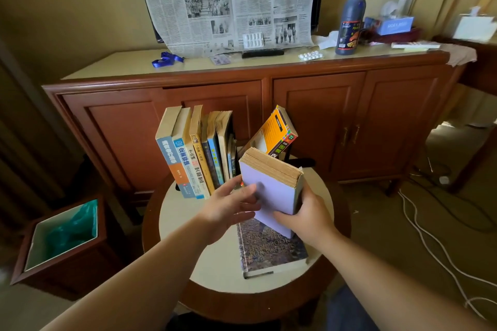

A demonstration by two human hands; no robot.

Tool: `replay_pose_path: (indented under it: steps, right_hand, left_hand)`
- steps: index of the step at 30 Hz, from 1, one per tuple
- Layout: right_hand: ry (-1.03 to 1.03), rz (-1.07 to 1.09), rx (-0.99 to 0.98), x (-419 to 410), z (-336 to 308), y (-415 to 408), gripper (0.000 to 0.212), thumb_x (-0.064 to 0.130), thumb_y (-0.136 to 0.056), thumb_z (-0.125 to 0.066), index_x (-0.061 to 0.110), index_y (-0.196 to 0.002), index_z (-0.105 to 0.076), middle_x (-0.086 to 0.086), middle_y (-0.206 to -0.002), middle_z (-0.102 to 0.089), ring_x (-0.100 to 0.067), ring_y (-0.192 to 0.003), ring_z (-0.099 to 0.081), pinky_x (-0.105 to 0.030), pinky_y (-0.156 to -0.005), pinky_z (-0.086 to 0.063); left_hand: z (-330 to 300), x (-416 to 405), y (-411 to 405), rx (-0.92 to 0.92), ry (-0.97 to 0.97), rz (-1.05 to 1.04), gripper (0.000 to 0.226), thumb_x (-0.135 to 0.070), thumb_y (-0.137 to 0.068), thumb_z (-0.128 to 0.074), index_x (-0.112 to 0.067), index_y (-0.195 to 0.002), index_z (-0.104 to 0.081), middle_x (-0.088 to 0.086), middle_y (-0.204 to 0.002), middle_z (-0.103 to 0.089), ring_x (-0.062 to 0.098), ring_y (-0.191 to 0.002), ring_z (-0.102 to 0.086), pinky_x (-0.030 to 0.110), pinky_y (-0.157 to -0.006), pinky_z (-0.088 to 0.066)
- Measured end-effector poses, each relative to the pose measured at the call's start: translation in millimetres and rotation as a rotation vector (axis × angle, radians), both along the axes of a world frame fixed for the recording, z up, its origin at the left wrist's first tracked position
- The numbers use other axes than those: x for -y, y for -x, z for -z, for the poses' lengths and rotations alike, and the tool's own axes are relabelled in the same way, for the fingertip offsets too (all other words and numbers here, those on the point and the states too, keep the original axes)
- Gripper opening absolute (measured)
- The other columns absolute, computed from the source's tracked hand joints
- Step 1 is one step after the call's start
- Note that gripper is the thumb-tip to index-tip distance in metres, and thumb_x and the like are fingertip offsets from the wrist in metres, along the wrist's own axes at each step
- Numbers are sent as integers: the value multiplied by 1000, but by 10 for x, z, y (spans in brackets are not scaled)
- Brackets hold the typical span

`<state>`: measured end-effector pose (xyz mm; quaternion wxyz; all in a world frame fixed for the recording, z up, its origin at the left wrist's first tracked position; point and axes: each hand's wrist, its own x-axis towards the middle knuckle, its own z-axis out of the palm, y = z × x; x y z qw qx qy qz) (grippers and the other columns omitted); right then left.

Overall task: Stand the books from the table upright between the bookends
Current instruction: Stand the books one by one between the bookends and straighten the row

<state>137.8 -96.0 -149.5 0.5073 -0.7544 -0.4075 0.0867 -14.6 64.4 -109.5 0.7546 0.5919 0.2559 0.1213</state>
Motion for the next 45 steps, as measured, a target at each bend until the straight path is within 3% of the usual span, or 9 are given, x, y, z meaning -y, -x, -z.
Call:
replay_pose_path:
  steps: [6, 11, 14, 19, 22, 26, 30, 35, 45]
  right_hand:
    - [-54, 132, 25, 110, 63, -78, 63, 28, -83, -85, 25, -138, -54, 16, -97, -66, -2, -88, -65, -34, -68, -58]
    - [-106, 322, 52, 232, 133, -328, 50, 25, -82, -83, 21, -123, -55, 6, -74, -62, -9, -60, -62, -23, -48, -46]
    - [-109, 407, -39, 246, 156, -464, 45, 22, -83, -81, 27, -115, -50, 9, -80, -61, -10, -66, -61, -27, -55, -49]
    - [-56, 455, -51, 252, 300, -619, 45, 22, -81, -84, 28, -109, -49, 10, -79, -63, -10, -69, -66, -21, -53, -44]
    - [-21, 476, -23, 224, 352, -666, 41, 23, -78, -86, 22, -101, -52, 10, -73, -60, -4, -65, -61, -19, -49, -39]
    - [-50, 491, -16, 169, 332, -641, 44, 22, -76, -89, 21, -102, -53, 16, -73, -56, 3, -62, -55, -9, -48, -37]
    - [-96, 461, 15, 109, 309, -624, 45, 26, -76, -89, 27, -102, -52, 9, -63, -56, -9, -55, -59, -15, -46, -39]
    - [-175, 420, 82, -20, 180, -511, 55, 27, -77, -87, 31, -120, -53, 8, -68, -61, -15, -60, -64, -35, -51, -53]
    - [-322, 315, 18, -808, -194, -243, 47, 14, -82, -81, 25, -116, -51, 0, -84, -64, -9, -67, -61, -20, -49, -47]
  left_hand:
    - [-2, -87, -124, -53, -128, 8, 75, -35, -71, -89, -22, -139, -60, 12, -100, -73, 28, -89, -74, 49, -93, -59]
    - [-184, -168, -490, -192, -534, 33, 37, -31, -84, -87, -23, -118, -73, 6, -95, -75, 22, -83, -74, 43, -82, -62]
    - [-315, -234, -819, -255, -841, 55, 35, -42, -83, -85, -33, -114, -73, -6, -99, -72, 12, -84, -68, 30, -70, -56]
    - [-468, -308, -1362, -156, -1221, 130, 59, -39, -85, -83, -33, -138, -58, -7, -131, -56, 16, -124, -55, 33, -100, -49]
    - [-553, -347, -1658, -153, -1488, 269, 73, -30, -91, -76, -32, -156, -41, -5, -165, -33, 20, -154, -24, 42, -126, -24]
    - [-568, -473, -1849, -359, -1694, 547, 83, -39, -97, -67, -24, -166, -21, -3, -175, -10, 18, -161, 3, 61, -128, -1]
    - [-645, -659, -1705, -327, -1782, 528, 79, -32, -94, -66, -26, -163, -28, -6, -169, -27, 16, -157, -23, 55, -128, -4]
    - [-716, -863, -1345, -318, -1840, 404, 86, -25, -91, -68, -26, -165, -23, -7, -171, -24, 15, -159, -15, 51, -128, 1]
    - [-614, -1153, -659, -315, -1778, 53, 86, -21, -93, -67, -21, -166, -21, -2, -170, -26, 18, -159, -19, 41, -124, 14]
